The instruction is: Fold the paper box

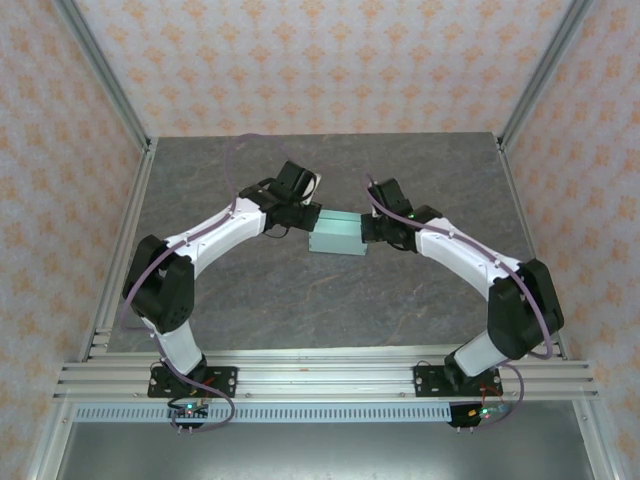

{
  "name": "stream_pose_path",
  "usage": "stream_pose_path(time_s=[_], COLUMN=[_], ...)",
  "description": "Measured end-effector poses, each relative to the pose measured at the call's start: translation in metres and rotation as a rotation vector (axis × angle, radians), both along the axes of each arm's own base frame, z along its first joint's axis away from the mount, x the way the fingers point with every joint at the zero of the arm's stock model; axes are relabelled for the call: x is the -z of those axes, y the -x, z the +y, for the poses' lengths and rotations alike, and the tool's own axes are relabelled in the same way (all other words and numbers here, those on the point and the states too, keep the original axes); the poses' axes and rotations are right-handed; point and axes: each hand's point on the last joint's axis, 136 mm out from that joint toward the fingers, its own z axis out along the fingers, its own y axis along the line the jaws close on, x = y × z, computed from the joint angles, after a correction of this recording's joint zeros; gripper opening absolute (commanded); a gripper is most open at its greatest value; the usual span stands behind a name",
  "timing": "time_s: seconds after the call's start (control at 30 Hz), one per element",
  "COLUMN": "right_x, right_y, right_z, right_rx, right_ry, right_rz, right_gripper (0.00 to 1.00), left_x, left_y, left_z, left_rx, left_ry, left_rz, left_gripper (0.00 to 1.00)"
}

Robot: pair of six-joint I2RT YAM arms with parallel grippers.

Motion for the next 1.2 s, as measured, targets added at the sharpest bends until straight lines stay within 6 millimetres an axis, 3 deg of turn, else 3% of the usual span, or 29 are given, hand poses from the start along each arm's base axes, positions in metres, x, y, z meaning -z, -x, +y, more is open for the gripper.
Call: stream_pose_path(time_s=[0.33, 0.6, 1.2], right_x=[0.000, -0.001, 0.003], right_y=[0.002, 0.000, -0.006], right_z=[-0.001, 0.000, -0.003], right_rx=[0.028, 0.032, 0.048], right_ry=[-0.005, -0.005, -0.011], right_rz=[-0.013, -0.025, -0.079], right_gripper=[0.00, 0.00, 0.00], left_x=[0.007, 0.009, 0.014], left_y=[-0.001, -0.007, 0.001], left_z=[-0.002, -0.001, -0.003], left_rx=[-0.164, -0.194, -0.241], left_ry=[0.063, 0.079, 0.120], left_rz=[0.011, -0.048, -0.224], left_gripper=[0.00, 0.00, 0.00])
